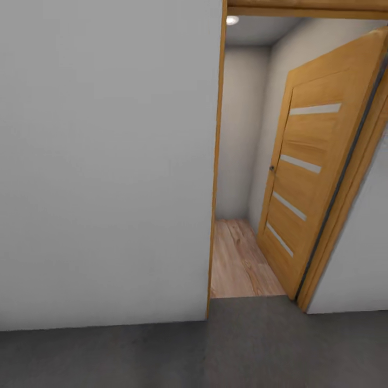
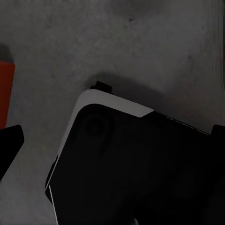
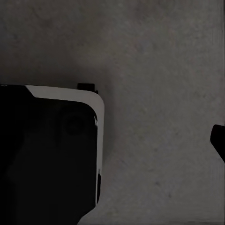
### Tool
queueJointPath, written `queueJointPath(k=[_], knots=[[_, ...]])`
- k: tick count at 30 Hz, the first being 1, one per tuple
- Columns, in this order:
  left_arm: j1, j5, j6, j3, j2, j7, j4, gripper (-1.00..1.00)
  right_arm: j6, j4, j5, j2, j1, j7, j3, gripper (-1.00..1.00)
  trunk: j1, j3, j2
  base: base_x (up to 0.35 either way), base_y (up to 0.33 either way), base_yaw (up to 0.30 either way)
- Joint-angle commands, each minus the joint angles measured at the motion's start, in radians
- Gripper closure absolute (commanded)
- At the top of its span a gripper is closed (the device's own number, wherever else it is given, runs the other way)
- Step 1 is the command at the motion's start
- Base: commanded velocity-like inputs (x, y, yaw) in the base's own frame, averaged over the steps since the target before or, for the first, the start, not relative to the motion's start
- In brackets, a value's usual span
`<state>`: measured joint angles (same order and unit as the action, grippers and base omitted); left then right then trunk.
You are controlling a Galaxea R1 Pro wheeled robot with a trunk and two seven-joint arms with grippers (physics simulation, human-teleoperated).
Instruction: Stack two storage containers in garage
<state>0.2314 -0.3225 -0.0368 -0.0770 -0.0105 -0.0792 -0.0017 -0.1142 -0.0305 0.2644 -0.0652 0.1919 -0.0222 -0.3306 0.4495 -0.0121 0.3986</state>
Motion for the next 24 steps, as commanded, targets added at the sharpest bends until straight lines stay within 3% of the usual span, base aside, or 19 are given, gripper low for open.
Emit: queueJointPath(k=[1,24], knots=[[0.0,0.0,-0.003,-0.007,0.0,-0.002,0.0,-1.0,-0.005,-0.003,0.009,0.001,0.001,0.0,-0.008,-1.0,0.0,-0.001,0.001,0.0,0.0,-0.297],[0.0,0.0,0.002,-0.007,-0.014,-0.002,0.0,-1.0,-0.005,-0.003,0.009,0.001,0.001,0.0,-0.008,-1.0,0.0,-0.001,0.001,0.0,0.0,-0.297]])
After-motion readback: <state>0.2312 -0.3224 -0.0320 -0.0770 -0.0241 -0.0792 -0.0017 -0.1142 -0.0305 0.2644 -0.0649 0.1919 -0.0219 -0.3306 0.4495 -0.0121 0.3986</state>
